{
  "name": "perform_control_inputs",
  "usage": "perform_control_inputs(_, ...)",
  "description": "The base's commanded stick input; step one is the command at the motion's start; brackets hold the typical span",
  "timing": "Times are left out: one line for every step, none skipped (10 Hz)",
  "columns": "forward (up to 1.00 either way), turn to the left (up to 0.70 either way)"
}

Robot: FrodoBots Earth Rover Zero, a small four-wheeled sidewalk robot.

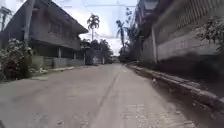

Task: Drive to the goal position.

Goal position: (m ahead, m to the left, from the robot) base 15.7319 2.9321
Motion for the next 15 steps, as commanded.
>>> perform_control_inputs(1.00, 0.00)
perform_control_inputs(1.00, 0.00)
perform_control_inputs(1.00, 0.00)
perform_control_inputs(1.00, 0.00)
perform_control_inputs(1.00, 0.00)
perform_control_inputs(1.00, 0.00)
perform_control_inputs(1.00, 0.00)
perform_control_inputs(1.00, 0.00)
perform_control_inputs(1.00, 0.00)
perform_control_inputs(1.00, 0.00)
perform_control_inputs(1.00, 0.00)
perform_control_inputs(1.00, 0.00)
perform_control_inputs(1.00, 0.00)
perform_control_inputs(1.00, 0.00)
perform_control_inputs(1.00, 0.00)
